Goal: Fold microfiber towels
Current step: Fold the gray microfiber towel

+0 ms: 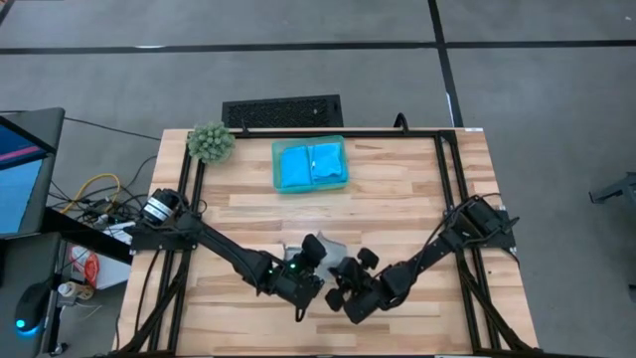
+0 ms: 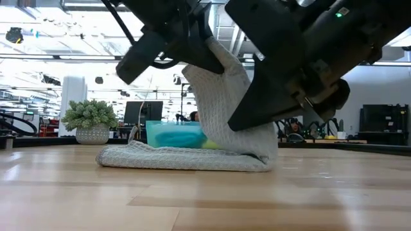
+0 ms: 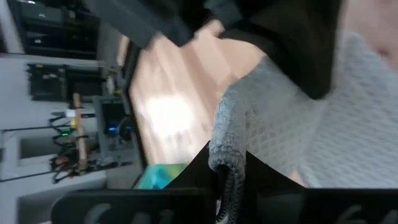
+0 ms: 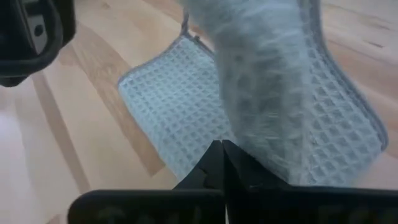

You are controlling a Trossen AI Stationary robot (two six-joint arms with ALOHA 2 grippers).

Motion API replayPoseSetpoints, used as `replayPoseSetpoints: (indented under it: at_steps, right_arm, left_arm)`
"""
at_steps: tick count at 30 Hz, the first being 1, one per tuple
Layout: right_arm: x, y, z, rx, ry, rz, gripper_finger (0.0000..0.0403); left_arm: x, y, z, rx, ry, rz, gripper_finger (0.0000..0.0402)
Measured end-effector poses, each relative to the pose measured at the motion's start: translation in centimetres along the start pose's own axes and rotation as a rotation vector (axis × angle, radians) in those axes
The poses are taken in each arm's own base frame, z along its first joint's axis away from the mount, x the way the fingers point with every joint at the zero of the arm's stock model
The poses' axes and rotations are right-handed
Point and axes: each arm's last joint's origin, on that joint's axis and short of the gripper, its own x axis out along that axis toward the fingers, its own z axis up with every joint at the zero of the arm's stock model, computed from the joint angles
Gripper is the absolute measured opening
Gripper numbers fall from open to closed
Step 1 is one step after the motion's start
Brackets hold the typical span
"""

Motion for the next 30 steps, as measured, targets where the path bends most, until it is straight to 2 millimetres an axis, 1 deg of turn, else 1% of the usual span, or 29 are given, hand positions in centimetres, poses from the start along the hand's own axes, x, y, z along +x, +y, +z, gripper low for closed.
replayPoseSetpoints:
  at_steps: [4,9,15,19,21,24,27,30]
  right_arm:
    - [-0.2,0.0,-0.2,0.011,0.007,0.000,0.0016]
    - [-0.5,0.3,-0.3,-0.013,0.002,0.016,0.0021]
    - [-1.9,0.9,-0.6,-0.043,-0.003,0.061,0.0017]
    - [-3.1,1.3,-0.9,-0.049,-0.025,0.085,0.0020]
    - [-3.7,1.6,-0.7,-0.040,-0.051,0.095,0.0021]
    - [-4.4,1.3,-0.5,-0.066,-0.084,0.062,0.0020]
    - [-3.8,0.9,0.0,-0.068,-0.071,0.038,0.0019]
    - [-3.2,0.8,0.4,-0.090,-0.044,0.041,0.0020]
  left_arm:
    - [-0.4,-0.8,-0.3,-0.018,0.015,-0.060,0.0012]
    - [-0.8,-1.5,-0.7,-0.099,0.030,-0.167,0.0011]
    - [-0.6,-2.6,-1.4,-0.179,0.035,-0.289,0.0010]
    - [-0.4,-3.4,-2.1,-0.183,0.058,-0.306,0.0011]
    - [-0.3,-3.8,-2.5,-0.176,0.069,-0.315,0.0011]
    - [-0.2,-4.4,-3.0,-0.161,0.079,-0.347,0.0011]
    - [-0.1,-4.7,-3.3,-0.155,0.079,-0.380,0.0011]
    - [-0.2,-3.9,-2.8,-0.177,0.093,-0.269,0.0011]
